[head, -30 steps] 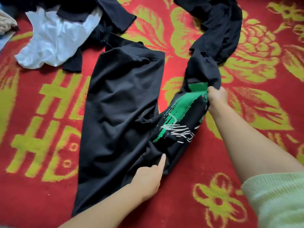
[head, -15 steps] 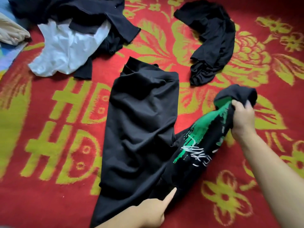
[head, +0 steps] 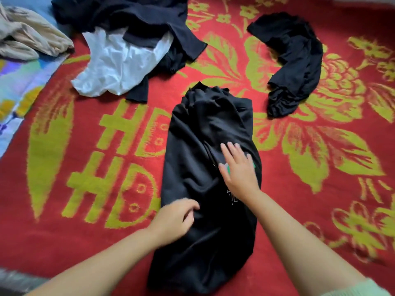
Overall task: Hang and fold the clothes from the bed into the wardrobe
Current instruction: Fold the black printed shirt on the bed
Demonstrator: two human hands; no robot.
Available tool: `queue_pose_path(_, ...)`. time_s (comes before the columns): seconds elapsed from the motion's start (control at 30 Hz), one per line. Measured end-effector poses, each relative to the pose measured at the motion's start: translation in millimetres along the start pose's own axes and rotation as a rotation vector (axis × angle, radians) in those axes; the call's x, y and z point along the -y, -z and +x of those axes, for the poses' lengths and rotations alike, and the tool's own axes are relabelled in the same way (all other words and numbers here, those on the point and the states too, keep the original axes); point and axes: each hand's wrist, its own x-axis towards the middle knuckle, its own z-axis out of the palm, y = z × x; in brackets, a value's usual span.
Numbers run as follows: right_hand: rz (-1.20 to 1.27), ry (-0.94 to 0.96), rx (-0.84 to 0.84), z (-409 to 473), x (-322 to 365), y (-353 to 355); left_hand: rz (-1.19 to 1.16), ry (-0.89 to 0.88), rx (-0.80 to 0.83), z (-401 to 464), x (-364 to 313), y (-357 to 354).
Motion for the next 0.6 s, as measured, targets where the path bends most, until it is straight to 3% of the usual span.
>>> queue_pose_path(0.07,-0.093,-0.057,0.018,-29,-7,-6,0.088,-0.17,-0.227,27,2,12)
queue_pose_path(0.13,-0.188,-0.072,0.156,-49,-11,-24,0.26,-0.285,-0.297,63,-13,13)
queue_pose_path(0.2,-0.266,-0.063,0.222,-52,-13,-42,0.462,-0.317,-0.231,99,-30,9)
queue_pose_path(0.27,-0.3,-0.052,0.206,-46,-13,-54,0.656,-0.287,-0.045,120,-25,-9)
queue_pose_path(0.37,-0.335,-0.046,0.192,-42,-13,-67,0.668,-0.087,0.22,132,6,-35)
queue_pose_path(0.5,-0.301,-0.035,0.3,-45,-11,-53,0.624,-0.095,0.308,120,20,-33)
queue_pose_path(0.6,-0.284,0.102,0.295,-66,-13,-28,0.702,-0.351,0.17,77,33,-10)
